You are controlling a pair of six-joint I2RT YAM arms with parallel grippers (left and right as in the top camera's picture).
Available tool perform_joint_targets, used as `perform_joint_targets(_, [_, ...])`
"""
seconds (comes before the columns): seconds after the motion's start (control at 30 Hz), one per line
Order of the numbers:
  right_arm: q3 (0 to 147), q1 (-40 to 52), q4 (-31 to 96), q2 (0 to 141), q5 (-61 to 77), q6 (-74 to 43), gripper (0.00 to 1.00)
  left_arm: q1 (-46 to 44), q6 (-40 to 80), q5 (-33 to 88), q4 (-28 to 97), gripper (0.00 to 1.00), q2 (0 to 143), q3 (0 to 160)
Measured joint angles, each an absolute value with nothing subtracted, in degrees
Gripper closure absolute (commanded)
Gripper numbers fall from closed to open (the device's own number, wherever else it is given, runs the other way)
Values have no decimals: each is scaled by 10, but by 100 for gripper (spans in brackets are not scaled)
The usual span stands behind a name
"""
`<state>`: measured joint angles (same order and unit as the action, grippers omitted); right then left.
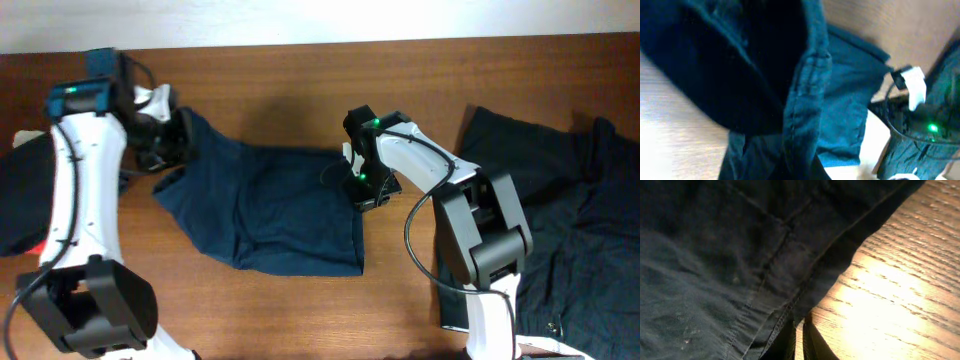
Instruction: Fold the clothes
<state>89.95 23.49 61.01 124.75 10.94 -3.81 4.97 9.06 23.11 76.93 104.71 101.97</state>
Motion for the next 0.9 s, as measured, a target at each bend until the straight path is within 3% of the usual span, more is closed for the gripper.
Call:
perform_joint_targets(0.37, [896, 237, 609, 1245, 109, -38, 90, -162, 147, 232, 706, 99, 1065, 1020])
perform_joint_targets(0.8, [895, 237, 609, 1245, 110, -38, 90, -253, 166, 233, 695, 98, 1138, 1019])
perform_joint_targets(0.83, [895, 237, 609, 1245, 110, -39, 90, -253, 167, 235, 695, 87, 1138, 1019])
perform_joint_targets(0.87, [895, 237, 609, 1245, 110, -38, 89, -252, 168, 239, 695, 46, 1138, 1019])
perform_joint_targets(0.9, [895, 237, 609, 1245, 110, -38, 84, -252, 171, 246, 695, 33, 1138, 1019])
